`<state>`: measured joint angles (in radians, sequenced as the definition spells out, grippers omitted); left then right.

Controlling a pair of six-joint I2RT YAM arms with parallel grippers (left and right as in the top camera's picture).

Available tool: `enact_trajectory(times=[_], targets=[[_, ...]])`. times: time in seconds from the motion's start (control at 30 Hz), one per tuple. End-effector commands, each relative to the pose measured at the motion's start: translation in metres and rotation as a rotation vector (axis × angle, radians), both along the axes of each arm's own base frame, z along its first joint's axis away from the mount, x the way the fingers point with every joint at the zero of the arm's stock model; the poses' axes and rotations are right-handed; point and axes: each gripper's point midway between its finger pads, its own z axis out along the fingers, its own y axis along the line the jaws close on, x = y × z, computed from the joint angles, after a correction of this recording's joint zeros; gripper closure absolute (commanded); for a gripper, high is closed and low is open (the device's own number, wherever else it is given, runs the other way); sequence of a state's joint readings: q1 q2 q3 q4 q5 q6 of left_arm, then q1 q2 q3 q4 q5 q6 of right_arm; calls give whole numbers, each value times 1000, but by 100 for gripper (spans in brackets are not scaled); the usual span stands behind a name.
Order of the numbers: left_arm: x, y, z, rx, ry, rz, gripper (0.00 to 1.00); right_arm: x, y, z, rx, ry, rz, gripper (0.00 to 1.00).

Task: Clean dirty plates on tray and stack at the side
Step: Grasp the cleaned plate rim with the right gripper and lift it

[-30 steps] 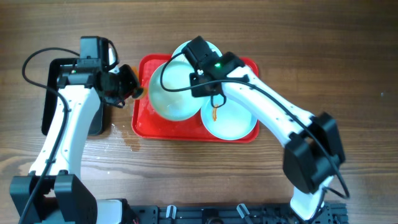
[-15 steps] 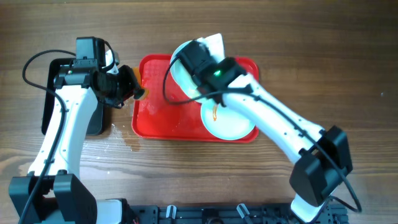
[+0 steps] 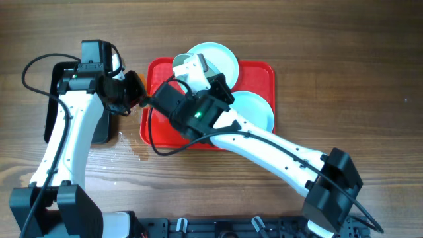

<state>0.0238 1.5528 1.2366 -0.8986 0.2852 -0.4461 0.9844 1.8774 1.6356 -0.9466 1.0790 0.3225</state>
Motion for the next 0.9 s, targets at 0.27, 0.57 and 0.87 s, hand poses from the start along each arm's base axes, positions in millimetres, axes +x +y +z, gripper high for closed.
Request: enact_trajectory(times=[0.27,0.57,0.87], targets=[[2,4,10,19,-36,-13,96,-13,8,35,-2,-145,-10,96],[3,4,10,28,-44,-37,96,-23,31,-14,296,99,5,96],[2,6,9,44,-42,-37,96,-11,-7,-35,349,218,-122,96]])
